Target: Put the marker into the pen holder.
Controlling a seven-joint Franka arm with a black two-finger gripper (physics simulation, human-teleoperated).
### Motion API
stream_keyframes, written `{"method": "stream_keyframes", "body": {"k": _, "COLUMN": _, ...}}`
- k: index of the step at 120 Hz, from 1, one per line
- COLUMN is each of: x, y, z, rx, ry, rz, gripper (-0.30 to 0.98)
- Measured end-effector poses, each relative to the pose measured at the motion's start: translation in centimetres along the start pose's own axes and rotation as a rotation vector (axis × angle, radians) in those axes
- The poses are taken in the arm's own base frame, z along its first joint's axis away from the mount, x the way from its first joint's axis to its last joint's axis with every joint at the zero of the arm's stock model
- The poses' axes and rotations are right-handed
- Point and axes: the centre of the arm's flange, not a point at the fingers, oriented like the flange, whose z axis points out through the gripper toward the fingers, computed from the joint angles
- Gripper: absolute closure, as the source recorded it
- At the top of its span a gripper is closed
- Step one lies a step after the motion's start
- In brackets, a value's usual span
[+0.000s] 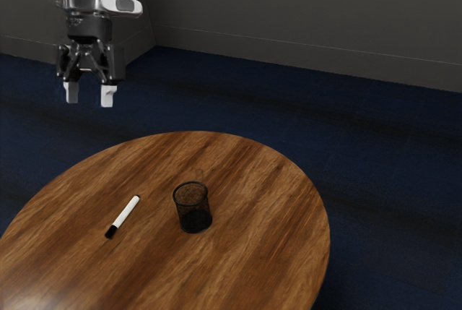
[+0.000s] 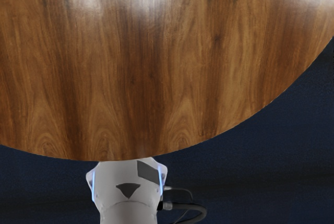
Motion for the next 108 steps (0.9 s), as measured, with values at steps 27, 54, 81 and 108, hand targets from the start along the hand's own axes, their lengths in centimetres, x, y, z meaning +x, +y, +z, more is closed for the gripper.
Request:
{"method": "stream_keyframes", "body": {"k": 27, "x": 4.6, "y": -4.7, "z": 9.7, "rx": -0.014, "ry": 0.108, "rz": -0.086, "gripper": 0.00}}
{"method": "stream_keyframes", "body": {"k": 54, "x": 8.3, "y": -17.7, "z": 26.2, "rx": -0.111, "ry": 0.124, "rz": -0.339, "gripper": 0.00}}
{"method": "stream_keyframes", "body": {"k": 81, "x": 13.4, "y": -21.8, "z": 31.0, "rx": -0.058, "ry": 0.304, "rz": -0.362, "gripper": 0.01}}
{"method": "stream_keyframes", "body": {"k": 108, "x": 15.2, "y": -21.2, "z": 32.7, "rx": 0.031, "ry": 0.495, "rz": -0.253, "gripper": 0.14}}
